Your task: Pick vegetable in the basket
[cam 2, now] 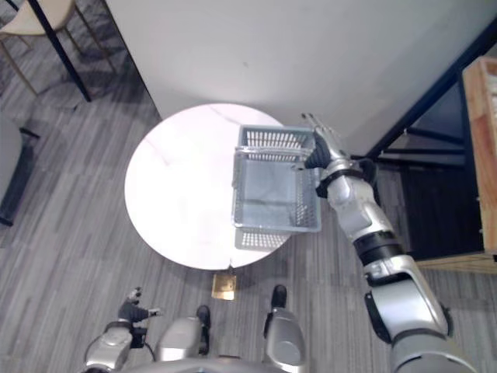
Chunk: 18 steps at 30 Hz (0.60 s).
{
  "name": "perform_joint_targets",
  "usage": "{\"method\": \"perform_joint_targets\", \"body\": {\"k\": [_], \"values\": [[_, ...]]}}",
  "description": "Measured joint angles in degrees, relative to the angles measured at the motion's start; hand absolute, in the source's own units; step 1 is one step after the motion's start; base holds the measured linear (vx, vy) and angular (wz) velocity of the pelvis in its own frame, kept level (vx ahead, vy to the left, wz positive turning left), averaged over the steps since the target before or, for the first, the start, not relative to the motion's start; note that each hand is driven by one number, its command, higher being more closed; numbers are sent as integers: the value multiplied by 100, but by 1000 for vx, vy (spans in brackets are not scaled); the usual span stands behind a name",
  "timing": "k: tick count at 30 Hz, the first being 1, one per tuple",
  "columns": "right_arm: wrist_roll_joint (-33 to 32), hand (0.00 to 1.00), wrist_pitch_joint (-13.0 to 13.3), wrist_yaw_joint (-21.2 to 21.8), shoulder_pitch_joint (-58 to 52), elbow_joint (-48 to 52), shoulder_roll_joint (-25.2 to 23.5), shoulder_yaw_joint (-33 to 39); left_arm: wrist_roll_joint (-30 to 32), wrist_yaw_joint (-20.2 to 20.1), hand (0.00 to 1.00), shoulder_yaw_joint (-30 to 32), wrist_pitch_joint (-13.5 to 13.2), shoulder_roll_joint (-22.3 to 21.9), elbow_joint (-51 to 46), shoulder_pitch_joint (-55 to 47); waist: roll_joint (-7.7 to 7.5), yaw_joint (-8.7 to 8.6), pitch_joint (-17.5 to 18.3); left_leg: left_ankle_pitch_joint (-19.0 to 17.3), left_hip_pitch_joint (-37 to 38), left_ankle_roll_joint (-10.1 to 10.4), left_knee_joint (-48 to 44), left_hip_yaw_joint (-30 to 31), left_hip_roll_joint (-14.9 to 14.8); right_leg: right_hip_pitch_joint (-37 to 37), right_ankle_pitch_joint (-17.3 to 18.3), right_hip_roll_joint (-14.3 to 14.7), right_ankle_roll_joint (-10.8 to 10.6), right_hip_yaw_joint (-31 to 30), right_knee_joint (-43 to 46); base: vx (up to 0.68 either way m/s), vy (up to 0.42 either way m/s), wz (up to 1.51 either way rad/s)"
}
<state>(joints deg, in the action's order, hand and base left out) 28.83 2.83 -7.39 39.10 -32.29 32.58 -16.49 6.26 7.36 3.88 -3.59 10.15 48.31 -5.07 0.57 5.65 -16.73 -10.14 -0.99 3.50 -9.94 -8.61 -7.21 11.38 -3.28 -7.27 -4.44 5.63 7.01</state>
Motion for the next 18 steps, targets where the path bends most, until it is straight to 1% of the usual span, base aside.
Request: {"method": "perform_joint_targets", "body": {"k": [2,4,6,9,10,11,12,13,14,16,18], "values": [[24,0,-11,32,94,-218,1,-76,0,1,0,-49,-9,-48,1,-15,45,-3,-32,31,7,38,110,6,-67,1,-5,76,8,18,-16,95,-88,2],[114,0,-11,52,267,-321,6,-241,2,0,0,-161,-61,-57,0,-21,61,5,-44,31,-25,39,142,-8,-64,3,-42,92,44,11,-142,48,-16,-3],[176,0,3,52,477,-381,2,-389,1,3,0,-175,-106,-53,-38,-8,86,4,-65,32,-136,39,154,3,-35,19,-148,83,27,11,-338,-4,15,5],[180,0,22,57,1207,-876,2,-734,-6,13,0,-199,-182,-25,-182,95,205,29,-377,38,-462,30,1,136,59,137,-312,-2,7,81,-531,-62,36,22],[180,0,23,55,1472,-1076,11,-825,-10,17,0,-246,-195,3,-223,162,255,36,-475,63,-632,8,-58,184,105,247,-354,-44,2,132,-532,-94,21,38],[180,0,23,56,1824,-1321,27,-941,-14,18,0,-302,-209,39,-263,257,342,35,-668,120,-776,10,-80,279,141,326,-405,-86,8,187,-539,-94,14,35],[215,0,26,2,2029,-1417,39,-968,-16,20,0,-342,-217,69,-285,306,385,41,-764,149,-866,12,-84,301,151,398,-431,-103,12,223,-540,-111,-15,31],[236,100,55,-34,2413,-1523,149,-1065,-26,19,0,-394,-223,123,-345,368,463,77,-906,200,-1027,15,-99,338,167,525,-483,-118,23,255,-558,-121,-34,25],[240,100,96,-55,2799,-1723,308,-1231,-26,21,0,-453,-238,181,-402,427,536,139,-1000,258,-1205,25,-102,406,177,649,-550,-125,43,313,-598,-109,-37,28],[356,100,117,-110,3160,-1947,477,-1349,-26,25,0,-511,-246,214,-415,522,624,186,-1094,334,-1376,35,-84,516,190,744,-590,-134,47,386,-640,-75,-33,33],[540,100,144,-188,3524,-2196,521,-1354,-41,37,0,-711,-254,226,-372,662,662,180,-1108,473,-1612,51,-12,667,234,935,-615,-172,66,495,-632,-67,-32,34]]}}
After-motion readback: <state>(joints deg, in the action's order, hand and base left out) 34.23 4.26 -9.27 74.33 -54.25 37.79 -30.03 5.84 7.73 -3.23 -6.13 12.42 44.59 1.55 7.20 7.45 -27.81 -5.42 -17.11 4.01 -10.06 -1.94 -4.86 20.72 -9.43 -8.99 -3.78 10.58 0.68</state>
